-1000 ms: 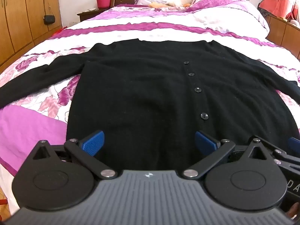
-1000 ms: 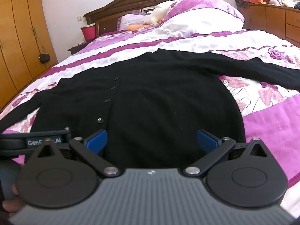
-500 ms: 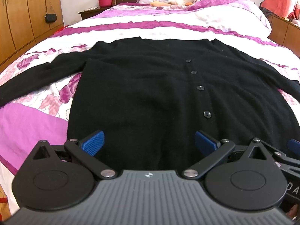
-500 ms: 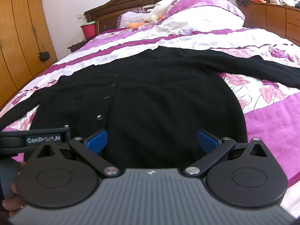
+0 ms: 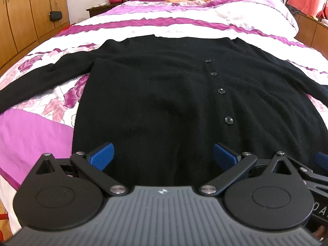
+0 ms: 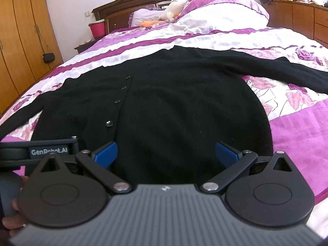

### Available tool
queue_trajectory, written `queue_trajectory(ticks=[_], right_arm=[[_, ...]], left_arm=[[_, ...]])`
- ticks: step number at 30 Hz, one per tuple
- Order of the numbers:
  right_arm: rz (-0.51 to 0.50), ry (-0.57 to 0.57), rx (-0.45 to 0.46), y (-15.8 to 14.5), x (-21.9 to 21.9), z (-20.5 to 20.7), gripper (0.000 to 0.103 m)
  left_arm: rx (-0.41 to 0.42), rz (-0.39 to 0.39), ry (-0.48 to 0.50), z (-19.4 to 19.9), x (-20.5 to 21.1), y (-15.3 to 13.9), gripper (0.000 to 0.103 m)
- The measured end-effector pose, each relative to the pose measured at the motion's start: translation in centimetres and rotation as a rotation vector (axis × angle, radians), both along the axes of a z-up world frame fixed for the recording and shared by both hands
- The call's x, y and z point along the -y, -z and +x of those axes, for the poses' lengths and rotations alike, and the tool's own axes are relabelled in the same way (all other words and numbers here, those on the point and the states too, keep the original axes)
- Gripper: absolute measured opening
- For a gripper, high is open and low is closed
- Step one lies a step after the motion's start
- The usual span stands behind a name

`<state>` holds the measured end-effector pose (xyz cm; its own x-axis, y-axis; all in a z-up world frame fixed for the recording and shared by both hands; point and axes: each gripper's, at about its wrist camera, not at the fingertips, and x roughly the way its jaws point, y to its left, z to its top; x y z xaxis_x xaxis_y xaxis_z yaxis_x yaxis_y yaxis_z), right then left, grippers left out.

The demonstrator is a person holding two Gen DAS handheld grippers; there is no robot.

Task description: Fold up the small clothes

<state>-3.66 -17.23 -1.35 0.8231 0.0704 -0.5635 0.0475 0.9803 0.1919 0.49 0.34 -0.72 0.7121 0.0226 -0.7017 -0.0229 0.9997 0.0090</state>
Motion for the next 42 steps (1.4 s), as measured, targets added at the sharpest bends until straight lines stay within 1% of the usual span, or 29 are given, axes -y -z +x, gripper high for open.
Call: queue_trajectory(ticks=[11,20,24,29,33,37,40,42], right_arm=[[-0.002,-0.005,-0.017,0.1,-0.1,0.3,0.103],[0.004,-0.011,-0.044,0.2,0.0,0.8,0.103],[0.002,-0.019,-0.056,-0.1,0.4,1.2,0.103],[0.0,-0.027,-0.059,-0.9,1.5,1.4,0.103],[0.006,-0.039,-0.083,-1.4,2.9,1.6,0.103],[0.016,-0.035,-0.11,-1.9,5.6,2.0,0.103],[0.027,0.028,-0.135,-2.2,8.9,2.6,0.103],[0.021,0.096,-0.141,-2.5,11.5,3.0,0.103]], left_arm=[[-0.021,0.007,0.001,0.2,0.1,0.1,0.103],[-0.06,0.008,0.008,0.4,0.1,0.4,0.103],[-0.091,-0.004,0.025,0.6,0.1,0.3,0.103],[-0.101,0.006,0.03,0.8,0.1,0.1,0.103],[-0.121,-0.001,0.038,0.9,-0.1,-0.3,0.103],[-0.144,-0.009,0.05,1.5,-0.4,-0.5,0.103],[-0.149,0.0,0.052,2.1,-0.4,-0.7,0.103],[-0.146,0.004,0.052,2.7,-0.3,-1.1,0.103]])
